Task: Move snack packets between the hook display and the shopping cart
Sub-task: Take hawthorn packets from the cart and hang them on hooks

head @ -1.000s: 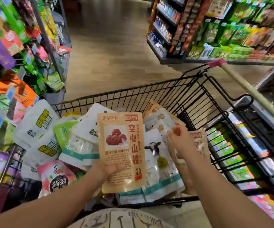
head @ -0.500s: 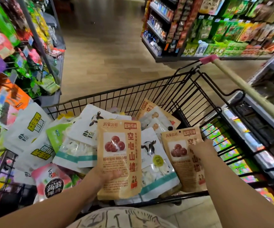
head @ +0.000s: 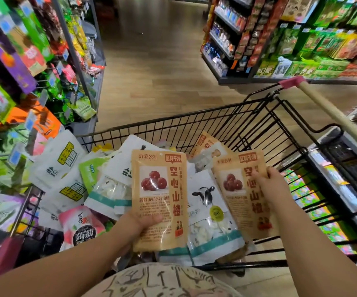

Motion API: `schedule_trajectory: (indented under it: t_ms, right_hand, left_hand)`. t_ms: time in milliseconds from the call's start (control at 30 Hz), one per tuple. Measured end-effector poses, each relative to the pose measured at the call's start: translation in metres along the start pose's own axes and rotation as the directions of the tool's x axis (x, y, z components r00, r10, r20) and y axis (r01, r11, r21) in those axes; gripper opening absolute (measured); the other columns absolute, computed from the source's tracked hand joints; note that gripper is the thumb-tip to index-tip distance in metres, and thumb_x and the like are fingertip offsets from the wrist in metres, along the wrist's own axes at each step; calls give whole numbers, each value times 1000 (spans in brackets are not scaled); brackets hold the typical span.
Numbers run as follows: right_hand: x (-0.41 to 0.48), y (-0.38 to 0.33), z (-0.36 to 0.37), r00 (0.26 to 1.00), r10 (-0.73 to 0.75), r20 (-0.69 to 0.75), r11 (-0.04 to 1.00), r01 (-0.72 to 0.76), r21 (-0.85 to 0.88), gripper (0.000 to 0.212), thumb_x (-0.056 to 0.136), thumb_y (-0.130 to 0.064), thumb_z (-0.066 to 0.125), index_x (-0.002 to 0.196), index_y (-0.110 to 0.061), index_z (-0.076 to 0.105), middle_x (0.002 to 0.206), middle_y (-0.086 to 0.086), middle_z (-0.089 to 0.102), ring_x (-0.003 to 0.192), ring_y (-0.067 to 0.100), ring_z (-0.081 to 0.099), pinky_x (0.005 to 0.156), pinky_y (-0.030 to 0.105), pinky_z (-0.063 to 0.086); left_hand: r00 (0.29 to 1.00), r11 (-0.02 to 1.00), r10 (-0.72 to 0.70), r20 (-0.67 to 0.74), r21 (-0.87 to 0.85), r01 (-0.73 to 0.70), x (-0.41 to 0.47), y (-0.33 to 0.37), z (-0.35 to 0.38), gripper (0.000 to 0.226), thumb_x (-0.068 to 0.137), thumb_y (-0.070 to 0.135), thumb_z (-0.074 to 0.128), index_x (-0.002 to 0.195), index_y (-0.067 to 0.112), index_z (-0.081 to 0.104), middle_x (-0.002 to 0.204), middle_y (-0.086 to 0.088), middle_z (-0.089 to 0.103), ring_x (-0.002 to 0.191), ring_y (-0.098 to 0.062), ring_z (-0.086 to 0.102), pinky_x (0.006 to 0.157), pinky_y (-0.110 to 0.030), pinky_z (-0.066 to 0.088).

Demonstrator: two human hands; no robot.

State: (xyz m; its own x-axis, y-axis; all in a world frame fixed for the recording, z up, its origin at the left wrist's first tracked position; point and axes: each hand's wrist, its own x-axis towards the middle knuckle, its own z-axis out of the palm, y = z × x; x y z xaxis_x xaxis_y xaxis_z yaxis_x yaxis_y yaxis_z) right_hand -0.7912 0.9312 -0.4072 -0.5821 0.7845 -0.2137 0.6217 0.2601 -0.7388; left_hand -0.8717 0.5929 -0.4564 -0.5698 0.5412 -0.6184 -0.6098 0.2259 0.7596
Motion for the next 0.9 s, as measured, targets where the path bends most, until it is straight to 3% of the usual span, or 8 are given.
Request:
schedule_trajectory:
  t_ms: [200,367,467,633,767,900]
  right_hand:
    - [-9,-49,-6,975,-195,-104,935,217,280,11,95,-32,57,100,-23,61,91,-4,69,83,14,65,69,31,50]
    - [-9,-64,24,983,-184,-18,844,167,510,8,95,-30,60,100,-24,63,91,1,75,84,20,73,72,38,57]
    - [-21,-60,57,978,-196,65,883,147,447,8,97,-29,57,102,-24,62,92,0,74,81,14,72,65,31,55]
    - [-36,-52,88,948,-245,205,932,172,320,8,94,-24,62,102,-25,63,95,-8,72,89,10,69,73,33,57]
    - [-42,-40,102,863,-190,468,982,162,101,24,85,-22,72,106,-29,62,96,-12,74,91,6,70,77,33,60]
    - [-49,-33,116,767,-130,628,986,164,4,27,91,-24,65,114,-34,56,103,-18,67,91,-3,63,69,15,51]
  left_hand:
    - [998,999,14,-61,-28,-15,3,-2,-10,45,73,16,77,114,2,61,104,-16,72,97,-34,69,91,-56,50]
    - [994,993,20,-103,-114,-32,2,-7,-22,47,71,12,79,114,3,63,108,-20,70,100,-38,67,94,-60,47]
    - [992,993,30,-122,-107,-43,0,-9,-28,46,73,13,79,115,4,62,107,-18,71,100,-36,68,94,-58,48]
    - [985,990,51,-164,-118,-71,-6,-13,-32,41,75,9,76,113,4,62,103,-16,72,95,-33,70,88,-53,53]
    - [976,982,49,-213,-167,-86,-8,-14,-38,40,76,6,73,114,3,61,104,-16,72,96,-34,70,87,-53,53]
    - [972,987,36,-234,-146,-71,-10,-14,-43,37,76,9,74,112,6,63,103,-13,73,96,-32,70,90,-55,51]
